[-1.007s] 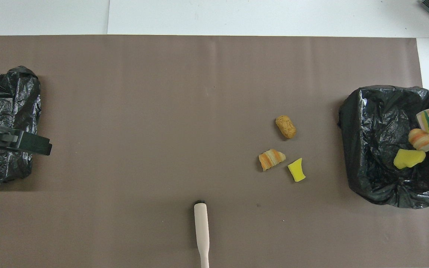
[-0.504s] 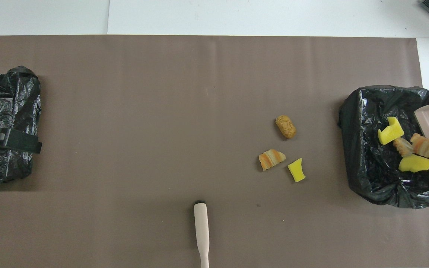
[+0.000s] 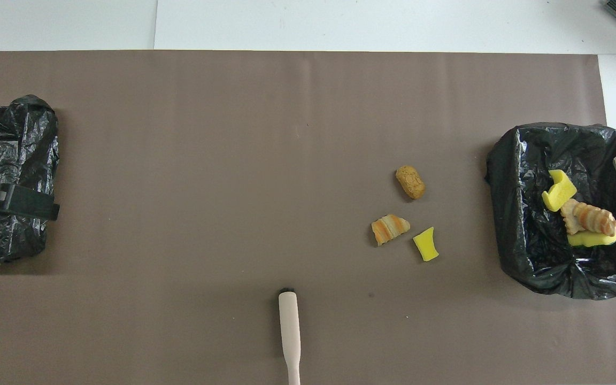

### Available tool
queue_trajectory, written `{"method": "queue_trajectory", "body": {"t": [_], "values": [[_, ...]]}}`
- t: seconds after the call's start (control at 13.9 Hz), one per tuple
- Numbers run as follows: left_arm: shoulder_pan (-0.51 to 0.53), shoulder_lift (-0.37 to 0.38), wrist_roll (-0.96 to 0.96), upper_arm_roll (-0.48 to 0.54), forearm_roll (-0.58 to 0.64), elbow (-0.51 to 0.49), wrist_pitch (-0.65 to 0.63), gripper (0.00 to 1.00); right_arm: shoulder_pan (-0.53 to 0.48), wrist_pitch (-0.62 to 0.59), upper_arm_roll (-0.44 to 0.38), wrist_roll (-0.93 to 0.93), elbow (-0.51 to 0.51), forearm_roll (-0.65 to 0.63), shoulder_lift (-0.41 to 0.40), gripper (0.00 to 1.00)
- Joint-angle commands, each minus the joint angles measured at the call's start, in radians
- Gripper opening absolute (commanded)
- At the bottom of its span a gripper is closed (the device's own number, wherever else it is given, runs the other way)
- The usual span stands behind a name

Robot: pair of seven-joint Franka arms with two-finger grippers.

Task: Sweep and dump trash in bin
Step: 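Tip the dustpan over the bag with the right gripper while the left gripper withdraws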

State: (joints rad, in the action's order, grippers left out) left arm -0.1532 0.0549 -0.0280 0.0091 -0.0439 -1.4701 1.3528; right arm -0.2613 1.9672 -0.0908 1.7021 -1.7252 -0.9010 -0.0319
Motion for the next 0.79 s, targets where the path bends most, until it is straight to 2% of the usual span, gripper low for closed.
{"method": "queue_trajectory", "body": {"t": [0.0,0.22,0.29,0.43,0.72], "values": [[0.004,0.016,-0.007,-0.004,0.018,-0.010,-0.012,1.00,0.013,-0.114,0.061,-0.135,0.001,0.066,0.055,0.00],[0.004,0.016,-0.006,-0.006,0.018,-0.010,-0.012,1.00,0.013,-0.243,0.172,-0.397,0.027,0.093,0.053,0.00],[0.004,0.016,-0.006,-0.006,0.018,-0.010,-0.012,1.00,0.011,-0.263,0.198,-0.465,0.027,0.137,0.053,0.00],[0.004,0.016,-0.006,-0.006,0.018,-0.010,-0.012,1.00,0.017,-0.268,0.209,-0.589,0.026,0.261,0.053,0.00],[0.004,0.016,-0.007,-0.004,0.018,-0.010,-0.012,1.00,0.146,-0.336,0.214,-0.965,0.027,0.378,0.032,0.00]]}}
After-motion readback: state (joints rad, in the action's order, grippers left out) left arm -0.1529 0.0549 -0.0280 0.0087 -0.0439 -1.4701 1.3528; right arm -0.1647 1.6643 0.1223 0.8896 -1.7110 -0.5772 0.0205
